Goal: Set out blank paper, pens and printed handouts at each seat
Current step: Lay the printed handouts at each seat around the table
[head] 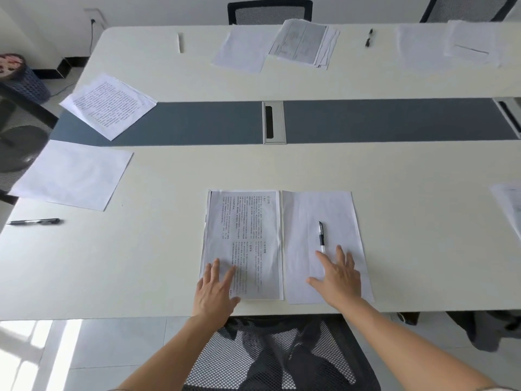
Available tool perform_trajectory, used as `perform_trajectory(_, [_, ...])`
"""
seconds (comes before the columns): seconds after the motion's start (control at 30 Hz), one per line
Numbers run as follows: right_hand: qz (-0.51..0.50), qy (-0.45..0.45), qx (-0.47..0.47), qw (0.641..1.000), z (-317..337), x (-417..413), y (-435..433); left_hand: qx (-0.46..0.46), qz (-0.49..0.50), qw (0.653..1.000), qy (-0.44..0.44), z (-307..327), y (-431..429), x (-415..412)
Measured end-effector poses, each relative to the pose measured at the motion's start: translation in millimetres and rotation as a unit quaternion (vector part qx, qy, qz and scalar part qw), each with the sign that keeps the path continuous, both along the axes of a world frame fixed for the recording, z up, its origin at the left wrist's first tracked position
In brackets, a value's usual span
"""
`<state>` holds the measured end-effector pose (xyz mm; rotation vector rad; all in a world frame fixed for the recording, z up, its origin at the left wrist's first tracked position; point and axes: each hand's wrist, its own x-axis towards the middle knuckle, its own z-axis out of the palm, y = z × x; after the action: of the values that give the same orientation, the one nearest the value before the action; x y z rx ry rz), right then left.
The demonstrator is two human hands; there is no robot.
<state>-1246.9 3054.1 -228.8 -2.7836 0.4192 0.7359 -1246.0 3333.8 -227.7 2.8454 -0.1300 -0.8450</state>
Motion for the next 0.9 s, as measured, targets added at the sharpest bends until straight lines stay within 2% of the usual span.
perform_trajectory(0.1, [-0.003,-0.062,0.039,0.997,18.1,-3.2,-0.7,-0.055,0.036,0.997,-0.04,13.9,-1.5,-5.9])
perform_trajectory(0.17, [-0.017,-0.104,0.117,0.987,36.6,-7.9,2.8,-0.134,0.101,0.984,-0.059,32.4,-0.4,-13.0])
perform_trajectory(0.3, [-0.012,-0.15,0.258,0.955,74.5,-28.5,18.0,-0.276,0.246,0.924,-0.095,84.4,10.0,-49.8])
perform_trajectory(0.4, [0.017,-0.136,0.339,0.931,93.9,-50.4,32.2,-0.341,0.348,0.863,-0.131,114.6,21.7,-101.9])
perform_trajectory(0.5, [0.048,-0.099,0.382,0.918,99.9,-71.8,50.9,-0.364,0.441,0.806,-0.153,130.2,36.9,-167.9])
perform_trajectory(0.67, [0.13,-0.032,0.426,0.895,110.2,-102.2,113.7,-0.348,0.562,0.729,-0.179,139.1,67.3,-276.6])
perform_trajectory(0.9, [0.239,0.037,0.45,0.86,127.0,-140.4,241.1,-0.335,0.675,0.608,-0.25,139.2,140.8,-378.9])
